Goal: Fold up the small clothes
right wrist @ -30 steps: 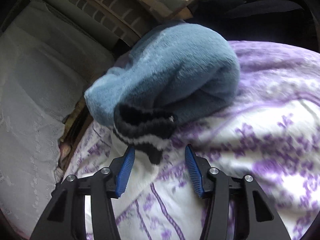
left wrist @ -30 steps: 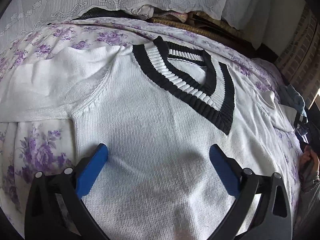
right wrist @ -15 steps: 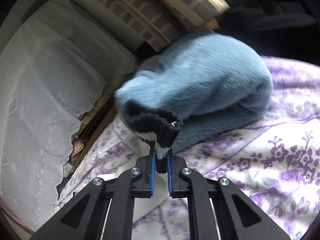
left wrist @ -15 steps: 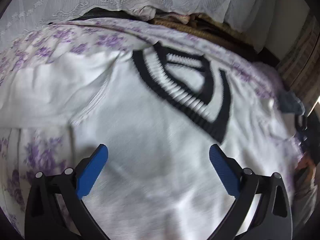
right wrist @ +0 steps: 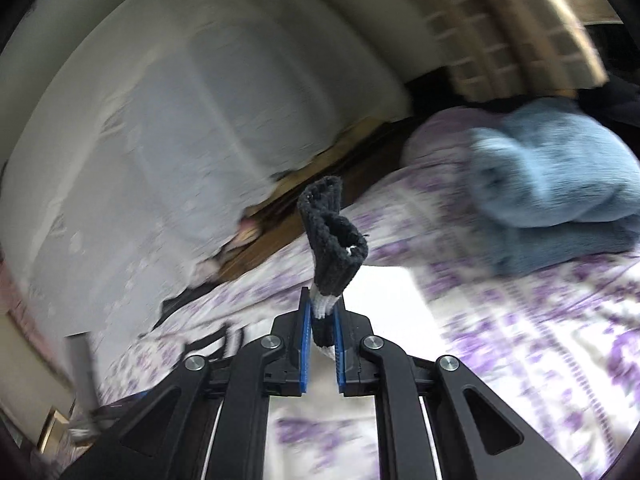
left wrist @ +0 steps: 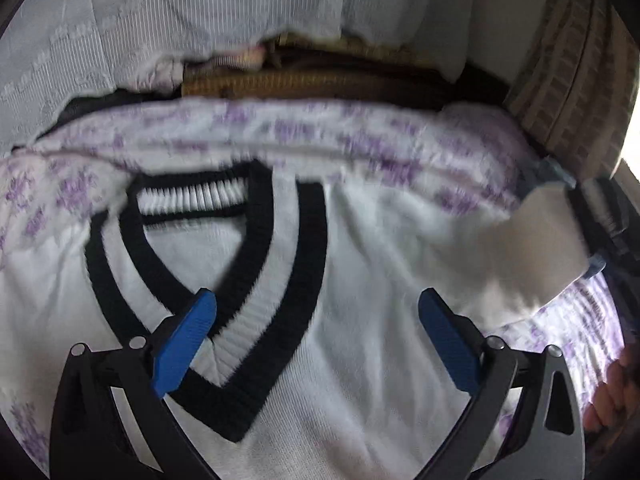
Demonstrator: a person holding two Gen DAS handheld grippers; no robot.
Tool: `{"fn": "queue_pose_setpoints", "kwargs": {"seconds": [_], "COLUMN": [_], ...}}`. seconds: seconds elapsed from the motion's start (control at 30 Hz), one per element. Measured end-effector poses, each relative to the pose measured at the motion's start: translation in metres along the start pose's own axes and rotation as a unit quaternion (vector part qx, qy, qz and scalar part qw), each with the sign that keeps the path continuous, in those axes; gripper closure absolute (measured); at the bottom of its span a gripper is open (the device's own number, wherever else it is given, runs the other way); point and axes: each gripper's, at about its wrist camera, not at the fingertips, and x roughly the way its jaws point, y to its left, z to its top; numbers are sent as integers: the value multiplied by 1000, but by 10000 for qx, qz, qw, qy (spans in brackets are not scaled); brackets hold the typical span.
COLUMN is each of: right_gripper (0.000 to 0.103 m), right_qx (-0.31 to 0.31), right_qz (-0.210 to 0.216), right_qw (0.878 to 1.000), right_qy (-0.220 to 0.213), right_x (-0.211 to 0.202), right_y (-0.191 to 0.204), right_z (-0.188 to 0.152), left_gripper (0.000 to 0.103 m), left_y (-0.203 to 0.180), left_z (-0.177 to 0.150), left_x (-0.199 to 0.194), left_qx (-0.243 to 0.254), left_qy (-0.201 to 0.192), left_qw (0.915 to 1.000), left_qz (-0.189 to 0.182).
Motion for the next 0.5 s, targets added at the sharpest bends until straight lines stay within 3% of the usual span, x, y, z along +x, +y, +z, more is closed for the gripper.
{"fn": "queue_pose_setpoints", "kwargs": {"seconds": [0.07, 0.2, 0.5], "right_gripper": [92, 92, 92], "right_qx": [-209, -711, -1165], "right_qz": [212, 647, 1336], "right_qw": [9994, 9939, 9763], "right_qy": [157, 536, 1240], "right_x": [6, 28, 85], "right_y": [24, 90, 202], "right_z": [-4, -12, -50], "left_gripper": [4, 4, 4], "left_y": [4, 28, 111], "left_z": [-1, 5, 11], "left_x": [7, -6, -28], "left_qx": [-11, -170, -742], "left_qy": [189, -73, -406], "left_qw": [9998, 9997, 9953], "left_qz": [44, 140, 475]}}
